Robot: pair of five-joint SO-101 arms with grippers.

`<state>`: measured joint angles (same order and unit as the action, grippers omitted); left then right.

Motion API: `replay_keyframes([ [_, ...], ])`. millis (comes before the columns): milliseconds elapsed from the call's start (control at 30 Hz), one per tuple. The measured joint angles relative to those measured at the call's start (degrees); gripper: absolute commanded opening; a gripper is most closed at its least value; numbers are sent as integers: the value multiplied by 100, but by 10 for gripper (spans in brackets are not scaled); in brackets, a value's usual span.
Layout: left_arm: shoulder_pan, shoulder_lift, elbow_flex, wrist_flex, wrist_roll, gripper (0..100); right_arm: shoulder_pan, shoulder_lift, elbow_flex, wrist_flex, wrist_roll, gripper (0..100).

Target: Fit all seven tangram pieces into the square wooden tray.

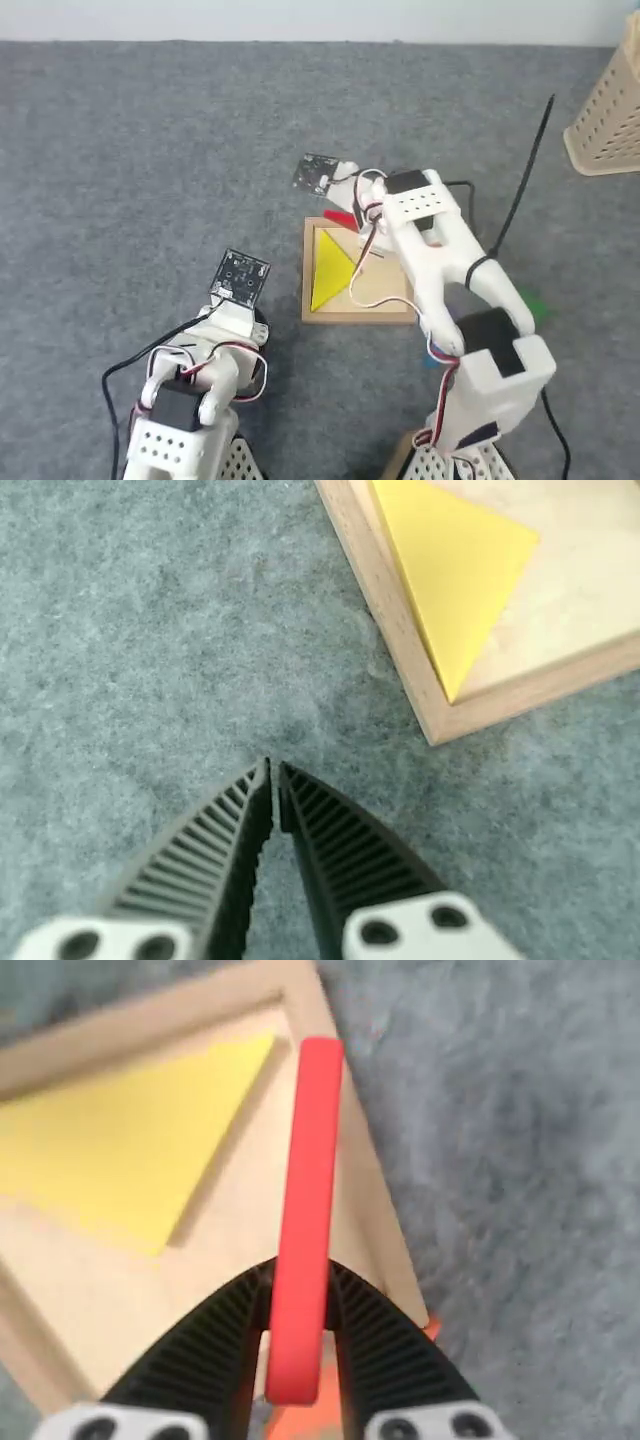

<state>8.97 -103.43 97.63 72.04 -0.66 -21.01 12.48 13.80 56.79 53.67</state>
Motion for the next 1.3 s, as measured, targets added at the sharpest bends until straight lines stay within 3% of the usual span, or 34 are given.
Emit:
replay_keyframes([
  [200,0,0,0,0,0,12,185,105,0,-9,273,8],
  [433,0,0,0,0,0,12,176,105,0,-9,273,133],
  [867,0,0,0,0,0,12,167,53,62,220,290,134],
  [1300,0,0,0,0,0,12,-176,-1380,1143,387,299,134],
])
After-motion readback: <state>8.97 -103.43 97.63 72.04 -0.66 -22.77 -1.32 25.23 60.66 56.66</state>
